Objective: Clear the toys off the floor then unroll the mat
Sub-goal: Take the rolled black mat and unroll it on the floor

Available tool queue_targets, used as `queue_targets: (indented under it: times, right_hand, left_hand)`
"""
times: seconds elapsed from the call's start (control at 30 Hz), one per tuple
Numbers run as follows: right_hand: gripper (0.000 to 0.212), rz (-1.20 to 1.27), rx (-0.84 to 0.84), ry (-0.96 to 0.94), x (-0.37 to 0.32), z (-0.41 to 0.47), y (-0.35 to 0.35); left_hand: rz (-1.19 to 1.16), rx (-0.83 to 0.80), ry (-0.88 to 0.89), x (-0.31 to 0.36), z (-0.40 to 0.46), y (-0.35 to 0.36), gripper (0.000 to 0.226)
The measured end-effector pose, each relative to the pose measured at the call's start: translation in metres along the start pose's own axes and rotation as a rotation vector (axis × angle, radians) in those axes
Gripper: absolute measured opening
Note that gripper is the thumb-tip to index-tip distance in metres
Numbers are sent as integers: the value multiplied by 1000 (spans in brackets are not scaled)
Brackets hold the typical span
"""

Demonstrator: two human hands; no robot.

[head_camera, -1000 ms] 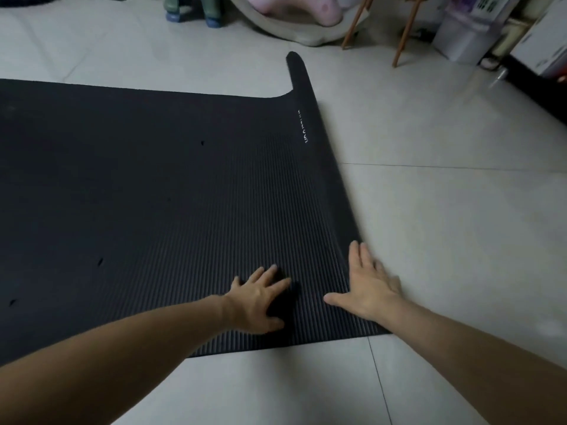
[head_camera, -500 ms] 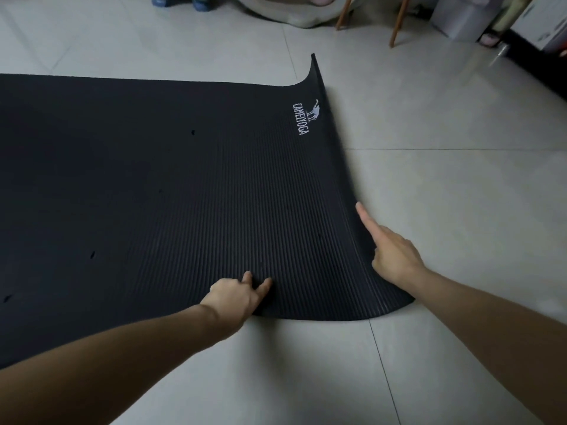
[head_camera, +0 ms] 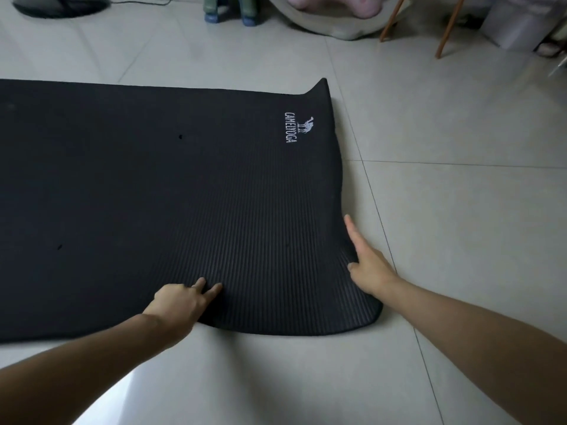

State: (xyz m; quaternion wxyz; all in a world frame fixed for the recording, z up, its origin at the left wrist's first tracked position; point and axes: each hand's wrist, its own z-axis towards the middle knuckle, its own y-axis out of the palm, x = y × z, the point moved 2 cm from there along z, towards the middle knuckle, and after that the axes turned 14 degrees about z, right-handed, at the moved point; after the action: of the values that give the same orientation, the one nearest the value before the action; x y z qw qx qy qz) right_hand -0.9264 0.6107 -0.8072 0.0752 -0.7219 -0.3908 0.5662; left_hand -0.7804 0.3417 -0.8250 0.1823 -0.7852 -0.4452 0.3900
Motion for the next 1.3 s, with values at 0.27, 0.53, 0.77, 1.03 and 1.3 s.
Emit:
queue_targets:
  times: [0.27,0.53,0.77,1.03,1.3]
  right_hand:
    - [90,365,50,222,34,-3,-11]
    - [90,132,-44,288,67,-22,-17]
    - [84,-616,-71,-35,68,19,-9]
    - [71,-605,-7,-169,57,128,2]
    - [75,-657,38,-169,52,132,-1]
  left_hand:
    - [-269,-157,78,17,31,-19,91]
    - [-259,178,166,54,98,-47,76]
    - [-121,436,115,59,146,-88,80]
    - [-214,619,127,61,155,-92,55]
    - [-237,583,119,60,154,-97,57]
